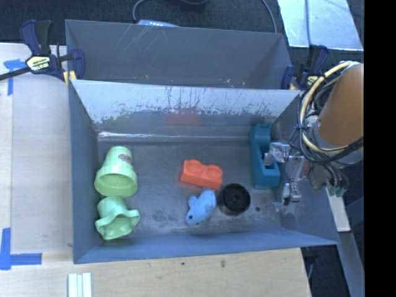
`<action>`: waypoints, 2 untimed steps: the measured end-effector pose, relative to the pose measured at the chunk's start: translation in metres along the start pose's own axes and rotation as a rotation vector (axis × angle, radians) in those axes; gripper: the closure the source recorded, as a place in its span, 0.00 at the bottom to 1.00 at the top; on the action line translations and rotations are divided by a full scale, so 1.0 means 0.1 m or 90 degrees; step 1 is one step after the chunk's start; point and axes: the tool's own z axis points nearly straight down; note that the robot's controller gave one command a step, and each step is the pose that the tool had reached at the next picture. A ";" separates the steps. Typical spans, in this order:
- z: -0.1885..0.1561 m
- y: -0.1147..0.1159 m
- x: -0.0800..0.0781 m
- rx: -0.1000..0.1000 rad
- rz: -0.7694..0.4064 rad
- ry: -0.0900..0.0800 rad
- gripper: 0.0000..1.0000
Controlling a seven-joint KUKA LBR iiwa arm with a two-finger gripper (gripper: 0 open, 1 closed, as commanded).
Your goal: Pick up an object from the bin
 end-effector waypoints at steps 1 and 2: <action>-0.04 0.00 -0.02 0.001 -0.002 -0.006 0.00; 0.16 0.08 -0.22 0.001 0.049 -0.007 0.00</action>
Offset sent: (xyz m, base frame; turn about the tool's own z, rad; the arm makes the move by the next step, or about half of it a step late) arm 0.0454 0.0222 -0.0517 0.1676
